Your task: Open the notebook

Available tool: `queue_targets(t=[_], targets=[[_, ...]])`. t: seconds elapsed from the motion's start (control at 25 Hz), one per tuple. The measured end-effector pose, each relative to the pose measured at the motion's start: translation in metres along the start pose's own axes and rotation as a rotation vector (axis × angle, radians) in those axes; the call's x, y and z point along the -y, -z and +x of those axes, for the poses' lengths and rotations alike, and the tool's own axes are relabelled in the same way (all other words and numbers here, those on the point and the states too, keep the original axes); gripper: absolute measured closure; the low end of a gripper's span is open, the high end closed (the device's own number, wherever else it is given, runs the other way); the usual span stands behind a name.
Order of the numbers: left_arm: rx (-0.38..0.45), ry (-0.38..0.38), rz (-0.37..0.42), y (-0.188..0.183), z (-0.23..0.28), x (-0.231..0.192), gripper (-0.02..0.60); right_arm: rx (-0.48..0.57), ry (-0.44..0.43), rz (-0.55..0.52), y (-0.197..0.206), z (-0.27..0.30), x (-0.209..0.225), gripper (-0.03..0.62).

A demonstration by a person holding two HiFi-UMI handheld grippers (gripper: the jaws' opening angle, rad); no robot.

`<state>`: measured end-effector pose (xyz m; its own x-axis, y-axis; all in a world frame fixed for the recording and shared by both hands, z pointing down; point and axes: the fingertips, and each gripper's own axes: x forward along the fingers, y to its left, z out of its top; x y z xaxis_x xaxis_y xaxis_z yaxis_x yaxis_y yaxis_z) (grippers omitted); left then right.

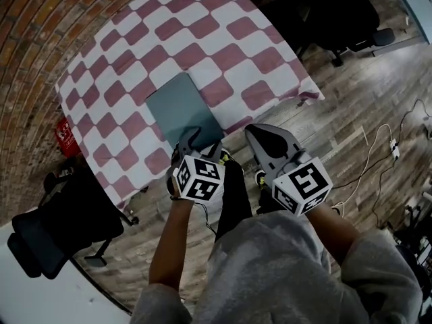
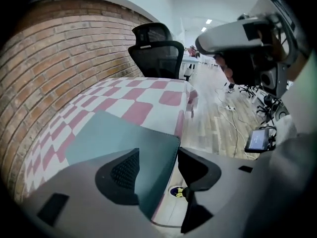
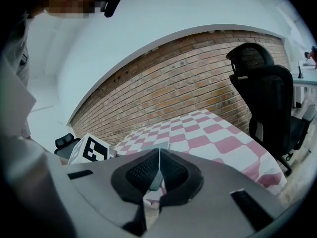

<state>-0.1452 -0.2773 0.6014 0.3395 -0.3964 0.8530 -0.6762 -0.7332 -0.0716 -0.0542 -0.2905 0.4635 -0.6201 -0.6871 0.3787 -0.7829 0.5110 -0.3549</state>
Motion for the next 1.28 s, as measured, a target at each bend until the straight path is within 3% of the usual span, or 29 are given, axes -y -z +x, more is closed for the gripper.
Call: queue_targets(t=[0.2, 0.44, 0.8, 0.96, 1.16, 1.28], targets=[[-0.021, 0.048, -0.018, -0.001, -0.004, 0.005, 0.383, -0.002, -0.005, -0.001, 0.001, -0.003, 0.000, 0.566], [-0.031, -0.105, 0.139, 0.000, 0.002, 0.005, 0.368, -0.007, 0.005, 0.006, 0.005, -0.008, 0.003, 0.566], [-0.024, -0.135, 0.125, 0.000, 0.002, 0.005, 0.385, -0.005, -0.006, 0.000, 0.004, -0.010, -0.002, 0.566], [-0.001, -0.129, 0.083, -0.002, -0.003, 0.010, 0.437, 0.001, -0.005, -0.011, 0.003, -0.016, -0.005, 0.566], [0.091, -0.235, 0.025, -0.012, -0.024, -0.008, 0.561, 0.011, 0.004, -0.012, 0.002, -0.021, -0.005, 0.566], [0.122, -0.241, -0.023, -0.018, -0.032, -0.015, 0.565, 0.011, 0.002, -0.016, 0.002, -0.023, -0.006, 0.566]])
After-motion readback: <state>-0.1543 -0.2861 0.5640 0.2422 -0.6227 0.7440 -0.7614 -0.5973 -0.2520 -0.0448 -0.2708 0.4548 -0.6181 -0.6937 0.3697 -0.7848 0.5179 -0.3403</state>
